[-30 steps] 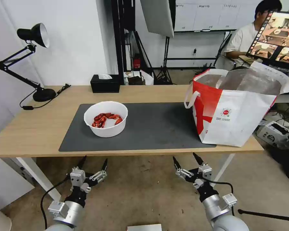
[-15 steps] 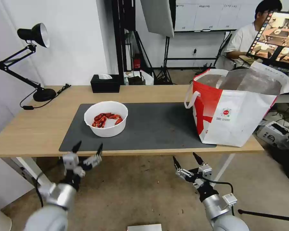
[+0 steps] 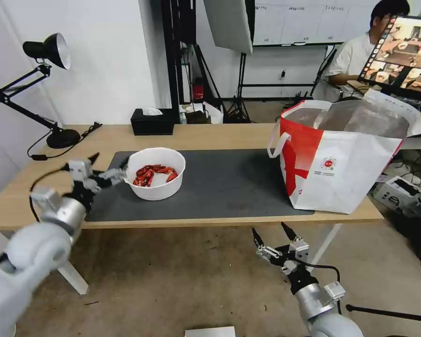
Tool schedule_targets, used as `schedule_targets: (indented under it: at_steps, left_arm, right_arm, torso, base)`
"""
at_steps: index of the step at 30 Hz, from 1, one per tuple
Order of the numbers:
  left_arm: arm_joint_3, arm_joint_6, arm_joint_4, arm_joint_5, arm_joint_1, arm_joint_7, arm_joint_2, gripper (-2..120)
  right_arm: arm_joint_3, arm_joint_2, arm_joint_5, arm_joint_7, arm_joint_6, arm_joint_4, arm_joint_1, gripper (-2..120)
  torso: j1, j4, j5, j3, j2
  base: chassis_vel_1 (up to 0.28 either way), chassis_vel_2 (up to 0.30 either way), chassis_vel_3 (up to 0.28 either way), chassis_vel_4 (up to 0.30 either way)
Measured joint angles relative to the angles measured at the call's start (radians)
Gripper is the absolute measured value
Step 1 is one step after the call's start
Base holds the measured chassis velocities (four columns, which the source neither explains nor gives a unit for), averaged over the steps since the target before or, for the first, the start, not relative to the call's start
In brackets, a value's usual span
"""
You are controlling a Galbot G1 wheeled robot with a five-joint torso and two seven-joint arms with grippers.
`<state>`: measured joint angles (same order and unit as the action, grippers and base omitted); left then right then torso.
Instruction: Pick up the trash from the table and place it into the takeout bag.
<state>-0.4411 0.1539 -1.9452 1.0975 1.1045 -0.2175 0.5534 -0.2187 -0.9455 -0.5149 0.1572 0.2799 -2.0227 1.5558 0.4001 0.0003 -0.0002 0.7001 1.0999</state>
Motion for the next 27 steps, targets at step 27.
schedule_targets:
  at_steps: [27]
  left_arm:
    - [0.333, 0.594, 0.372, 0.497, -0.569, -0.092, 0.065, 100]
  right_arm:
    - [0.000, 0.000, 0.000, 0.000, 0.000, 0.000, 0.000, 100]
  torso:
    - [0.000, -0.0004, 0.0003, 0.000, 0.000]
  base:
    - [0.000, 0.000, 0.000, 0.000]
